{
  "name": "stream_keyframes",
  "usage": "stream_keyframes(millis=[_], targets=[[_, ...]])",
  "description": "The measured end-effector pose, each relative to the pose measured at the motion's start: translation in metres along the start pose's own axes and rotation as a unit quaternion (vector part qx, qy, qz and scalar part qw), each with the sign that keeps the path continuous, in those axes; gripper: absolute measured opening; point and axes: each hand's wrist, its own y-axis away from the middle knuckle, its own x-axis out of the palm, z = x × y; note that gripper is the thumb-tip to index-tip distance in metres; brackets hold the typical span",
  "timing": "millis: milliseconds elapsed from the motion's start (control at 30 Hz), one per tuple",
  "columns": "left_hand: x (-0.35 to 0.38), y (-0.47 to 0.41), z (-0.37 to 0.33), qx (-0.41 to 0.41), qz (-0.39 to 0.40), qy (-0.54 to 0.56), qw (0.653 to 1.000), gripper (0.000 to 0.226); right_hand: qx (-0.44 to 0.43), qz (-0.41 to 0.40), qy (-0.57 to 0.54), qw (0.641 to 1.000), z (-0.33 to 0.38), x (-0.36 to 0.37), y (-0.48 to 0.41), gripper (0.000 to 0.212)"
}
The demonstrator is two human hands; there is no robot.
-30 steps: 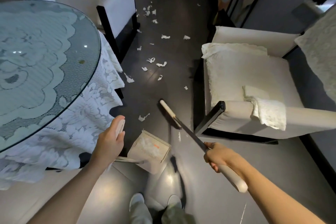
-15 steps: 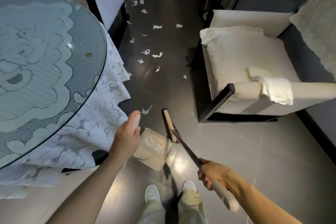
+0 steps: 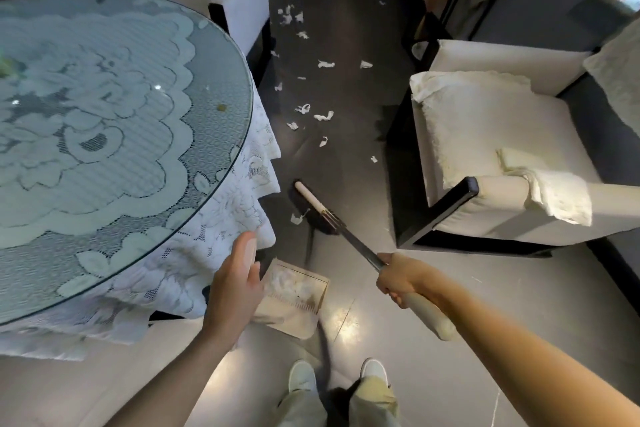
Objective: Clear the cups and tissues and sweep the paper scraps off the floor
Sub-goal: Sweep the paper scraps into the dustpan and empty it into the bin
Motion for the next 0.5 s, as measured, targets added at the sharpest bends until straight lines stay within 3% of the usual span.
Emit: stream_keyframes(millis=[167,367,433,500], targets=[[-0.006,-0.015,0.015,0.013,-0.02,0.006,1.0,0.044,-0.054,-0.03,0.171,0.983,0.042,0.011,-0.051,0.053],[0.003,-0.06,0.004,0.0,-0.038,0.013,0.999,0.045,-0.048,0.078,0.3,0.95,0.05,0.029,-0.051,0.054],[0.007,-0.072,-0.003,0.007,-0.029,0.026,0.999,0.045,-0.04,0.147,0.299,0.942,0.052,0.019,-0.031,0.05],[0.012,-0.083,-0.011,0.004,-0.018,0.037,0.999,0.045,-0.04,0.18,0.211,0.96,0.06,-0.004,-0.017,0.049]])
